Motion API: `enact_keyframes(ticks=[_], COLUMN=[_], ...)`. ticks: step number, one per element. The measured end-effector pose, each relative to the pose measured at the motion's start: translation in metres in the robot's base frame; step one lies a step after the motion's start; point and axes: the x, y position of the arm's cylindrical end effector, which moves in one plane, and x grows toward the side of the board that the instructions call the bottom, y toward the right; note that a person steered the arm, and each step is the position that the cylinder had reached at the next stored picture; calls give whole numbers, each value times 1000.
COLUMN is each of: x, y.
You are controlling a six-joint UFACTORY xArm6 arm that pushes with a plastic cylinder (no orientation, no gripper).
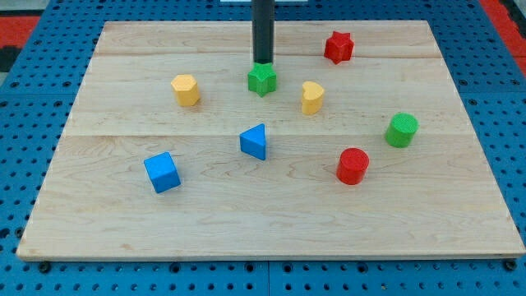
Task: Nudge the green star up a bit
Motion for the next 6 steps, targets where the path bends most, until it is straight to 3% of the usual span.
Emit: enact_keyframes(ticks=[1, 2, 3, 4, 5, 6], x=[-1, 30, 31, 23, 69, 108], y=[-49, -7, 44, 39, -19, 10])
